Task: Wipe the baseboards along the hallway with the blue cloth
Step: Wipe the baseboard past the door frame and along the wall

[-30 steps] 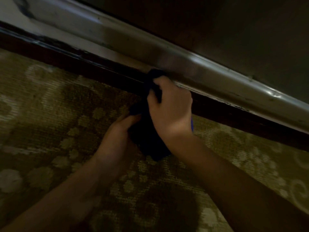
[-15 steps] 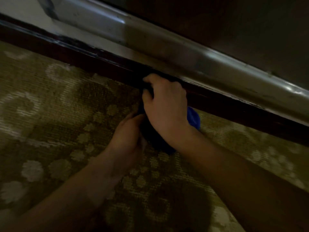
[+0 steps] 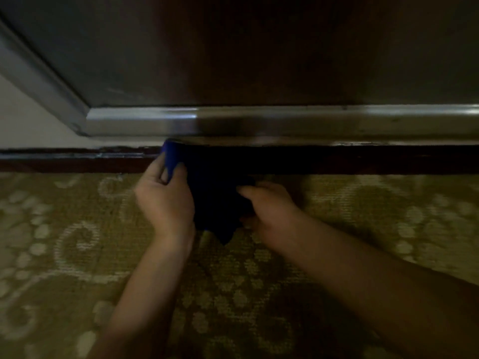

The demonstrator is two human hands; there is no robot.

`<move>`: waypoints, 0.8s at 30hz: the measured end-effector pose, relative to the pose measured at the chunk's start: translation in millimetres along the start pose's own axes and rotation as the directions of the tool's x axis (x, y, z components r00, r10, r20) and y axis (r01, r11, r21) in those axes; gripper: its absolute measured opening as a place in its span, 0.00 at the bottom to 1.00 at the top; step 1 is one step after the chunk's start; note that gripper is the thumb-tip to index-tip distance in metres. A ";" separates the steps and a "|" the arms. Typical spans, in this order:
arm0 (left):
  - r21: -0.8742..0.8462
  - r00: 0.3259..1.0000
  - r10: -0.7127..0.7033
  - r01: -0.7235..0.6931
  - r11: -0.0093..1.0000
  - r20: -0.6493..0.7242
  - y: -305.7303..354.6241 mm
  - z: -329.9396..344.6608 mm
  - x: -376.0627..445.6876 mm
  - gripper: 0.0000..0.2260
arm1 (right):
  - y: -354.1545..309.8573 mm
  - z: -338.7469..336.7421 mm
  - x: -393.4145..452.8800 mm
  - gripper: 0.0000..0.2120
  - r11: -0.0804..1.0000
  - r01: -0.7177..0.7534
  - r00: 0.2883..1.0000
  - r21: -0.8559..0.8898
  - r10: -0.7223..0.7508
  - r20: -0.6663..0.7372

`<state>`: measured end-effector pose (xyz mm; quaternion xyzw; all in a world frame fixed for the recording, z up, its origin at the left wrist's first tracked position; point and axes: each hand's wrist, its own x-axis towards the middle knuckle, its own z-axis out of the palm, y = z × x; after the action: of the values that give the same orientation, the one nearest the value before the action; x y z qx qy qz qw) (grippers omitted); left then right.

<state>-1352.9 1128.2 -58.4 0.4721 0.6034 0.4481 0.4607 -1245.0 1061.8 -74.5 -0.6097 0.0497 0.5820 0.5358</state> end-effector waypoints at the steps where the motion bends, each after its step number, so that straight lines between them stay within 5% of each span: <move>1: 0.152 0.994 0.109 -0.104 0.983 -0.027 -3.8 11.4 -3.4 0.10 | -3.7 -3.3 2.9 0.22 1.000 0.019 1.000 -0.014 -0.019 -0.018; 4: 0.432 0.943 0.334 -0.295 0.853 -0.015 -7.4 33.2 -24.5 0.14 | -3.6 -13.7 5.0 0.21 0.998 0.044 0.996 -0.054 -0.048 -0.075; 8: 0.477 0.864 0.402 -0.502 0.721 0.302 -8.3 29.6 -24.9 0.16 | 8.0 -24.5 5.0 0.24 1.000 -0.005 0.982 0.024 0.010 -0.191; 13: 0.442 0.943 0.329 -0.315 0.840 0.046 -7.4 11.6 1.4 0.15 | 1.1 -13.1 -2.7 0.15 0.998 0.055 0.997 0.006 -0.054 -0.059; 17: 0.487 0.959 0.273 -0.206 0.849 -0.071 -7.9 45.2 -33.3 0.15 | -10.3 -22.1 -1.6 0.13 0.995 0.101 0.982 -0.020 -0.103 -0.158; 20: 0.491 0.926 0.336 -0.377 0.786 0.172 -7.5 61.6 -57.3 0.16 | -11.0 -45.6 5.7 0.13 0.993 0.102 0.945 0.065 -0.077 -0.318; 24: 0.407 0.891 0.234 -0.394 0.824 0.390 1.4 31.4 -22.5 0.15 | -4.6 -50.5 6.7 0.18 0.975 0.030 0.985 0.221 0.009 -0.172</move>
<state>-1319.0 1109.6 -59.6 0.7311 0.5235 0.2733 0.3418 -1206.6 1031.6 -89.6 -0.5939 0.1574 0.5151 0.5976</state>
